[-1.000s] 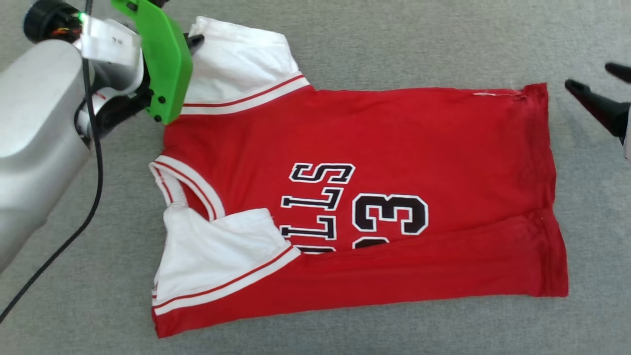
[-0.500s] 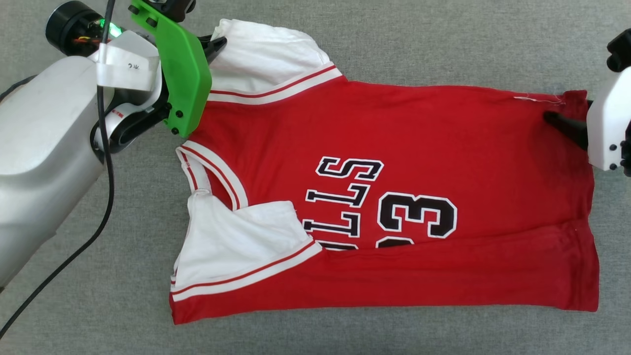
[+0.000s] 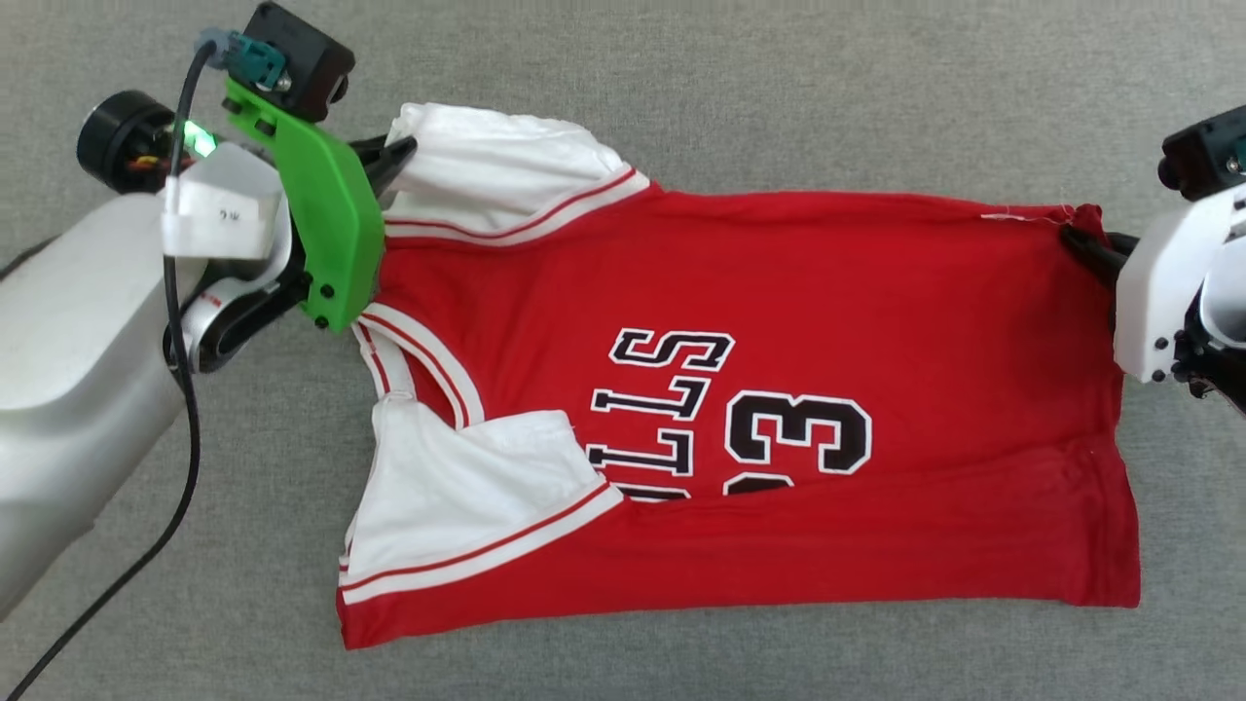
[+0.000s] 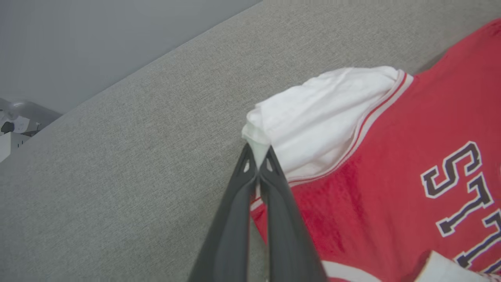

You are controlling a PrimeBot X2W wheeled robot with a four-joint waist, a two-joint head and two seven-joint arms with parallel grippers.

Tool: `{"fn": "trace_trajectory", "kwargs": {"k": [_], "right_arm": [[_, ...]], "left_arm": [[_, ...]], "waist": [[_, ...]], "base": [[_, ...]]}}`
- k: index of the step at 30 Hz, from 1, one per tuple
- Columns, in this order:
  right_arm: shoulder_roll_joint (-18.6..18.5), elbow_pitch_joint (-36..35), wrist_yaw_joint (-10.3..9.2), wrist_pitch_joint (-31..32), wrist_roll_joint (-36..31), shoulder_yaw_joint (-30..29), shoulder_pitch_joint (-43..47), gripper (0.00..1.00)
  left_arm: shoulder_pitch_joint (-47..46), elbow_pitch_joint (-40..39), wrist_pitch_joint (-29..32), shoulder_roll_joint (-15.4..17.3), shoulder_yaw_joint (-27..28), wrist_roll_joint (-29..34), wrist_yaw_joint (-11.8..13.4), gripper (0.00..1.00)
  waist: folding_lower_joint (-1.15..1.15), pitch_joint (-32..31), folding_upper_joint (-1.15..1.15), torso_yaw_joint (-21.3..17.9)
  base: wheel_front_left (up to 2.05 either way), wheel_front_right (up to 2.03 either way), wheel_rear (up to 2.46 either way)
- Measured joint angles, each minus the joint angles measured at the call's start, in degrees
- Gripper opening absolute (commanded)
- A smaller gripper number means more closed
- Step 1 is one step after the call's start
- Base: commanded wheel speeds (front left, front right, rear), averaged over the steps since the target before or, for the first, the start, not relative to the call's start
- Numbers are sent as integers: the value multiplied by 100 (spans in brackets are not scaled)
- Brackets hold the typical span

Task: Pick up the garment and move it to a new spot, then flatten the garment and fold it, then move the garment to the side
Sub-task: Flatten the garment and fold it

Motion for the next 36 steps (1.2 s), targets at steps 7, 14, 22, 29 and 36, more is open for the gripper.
{"fn": "trace_trajectory", "kwargs": {"k": [7, 14, 22, 29, 36], "right_arm": [[-348, -467, 0, -734, 109, 115, 549, 0], [-638, -957, 0, -1139, 127, 0, 1474, 0], [-680, -1423, 0, -1380, 105, -403, 2648, 0], [-342, -1402, 0, -1305, 96, -740, 3478, 0], [-203, -1541, 0, -1221, 313, -869, 3512, 100]], "left_arm": [[758, -648, -291, 328, -65, -56, 297, 0], [1779, -1386, -586, 691, -202, -213, 810, 0], [2820, -1857, -927, 873, -401, -491, 1269, 0], [3430, -1575, -1170, 777, -597, -704, 1394, 0], [3445, -1145, -1852, 450, -459, -610, 1515, 100]], "waist": [[0, -545, 0, -30], [0, -1026, 0, 19], [0, -1350, 0, 105], [0, -1198, 0, 111], [0, -1207, 0, 95]], "base": [[0, 0, 0], [0, 0, 0], [0, 0, 0], [0, 0, 0], [0, 0, 0]]}}
